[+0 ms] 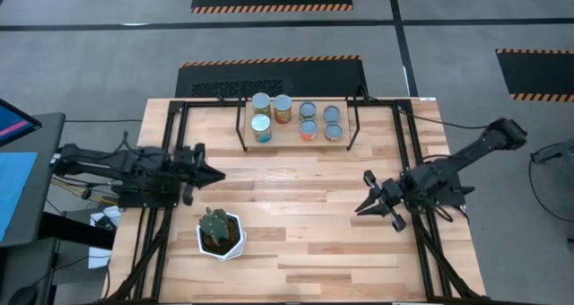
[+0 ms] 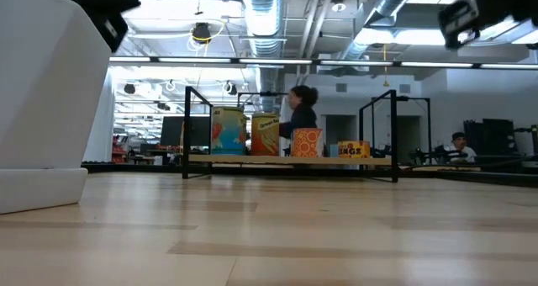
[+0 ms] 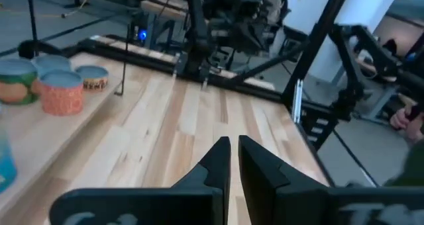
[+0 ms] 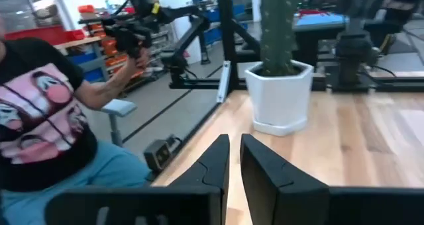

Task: Pick and place cans onto a shelf
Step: Return to Home Position

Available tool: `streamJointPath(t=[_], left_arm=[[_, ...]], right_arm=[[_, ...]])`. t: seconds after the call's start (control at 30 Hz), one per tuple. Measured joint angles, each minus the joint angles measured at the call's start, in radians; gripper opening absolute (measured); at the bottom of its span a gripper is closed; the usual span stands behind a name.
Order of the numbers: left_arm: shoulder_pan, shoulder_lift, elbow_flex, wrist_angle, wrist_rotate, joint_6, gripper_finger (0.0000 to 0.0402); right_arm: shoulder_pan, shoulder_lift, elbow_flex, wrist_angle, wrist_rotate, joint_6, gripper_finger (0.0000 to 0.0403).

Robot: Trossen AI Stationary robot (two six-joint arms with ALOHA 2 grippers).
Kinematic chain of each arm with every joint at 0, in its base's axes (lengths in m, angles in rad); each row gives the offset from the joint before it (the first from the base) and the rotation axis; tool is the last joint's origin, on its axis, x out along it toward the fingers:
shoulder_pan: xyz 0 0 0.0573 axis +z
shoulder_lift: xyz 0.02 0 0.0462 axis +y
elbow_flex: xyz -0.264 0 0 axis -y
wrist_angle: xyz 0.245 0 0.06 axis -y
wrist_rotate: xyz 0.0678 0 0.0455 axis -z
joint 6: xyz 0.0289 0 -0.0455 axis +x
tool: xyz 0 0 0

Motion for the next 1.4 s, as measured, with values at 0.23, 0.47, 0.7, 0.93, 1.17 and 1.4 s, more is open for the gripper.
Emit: streamJointPath(t=[0.23, 0.47, 0.7, 0.93, 1.17, 1.4], left_arm=[[0.000, -0.030, -0.161, 0.183, 0.073, 0.074, 0.0018], [0.000, -0.133, -0.265, 0.250, 0.105, 0.055, 0.0018], [0.000, -0.243, -0.345, 0.293, 0.125, 0.083, 0.0018], [0.000, -0.334, -0.395, 0.285, 0.144, 0.081, 0.0018], [0.000, -0.373, -0.395, 0.281, 0.142, 0.122, 0.0018], [0.000, -0.372, -0.396, 0.264, 0.141, 0.127, 0.0018]], right_arm=[[-0.112, -0.021, -0.124, 0.122, -0.191, -0.019, 0.0060], [-0.235, -0.038, -0.167, 0.152, -0.325, -0.007, 0.0060], [-0.342, -0.038, -0.167, 0.150, -0.477, -0.052, 0.0060], [-0.434, -0.038, -0.167, 0.109, -0.481, -0.031, 0.0060], [-0.480, -0.036, -0.230, 0.225, -0.469, -0.058, 0.0060], [-0.455, -0.036, -0.230, 0.139, -0.292, -0.007, 0.0060]])
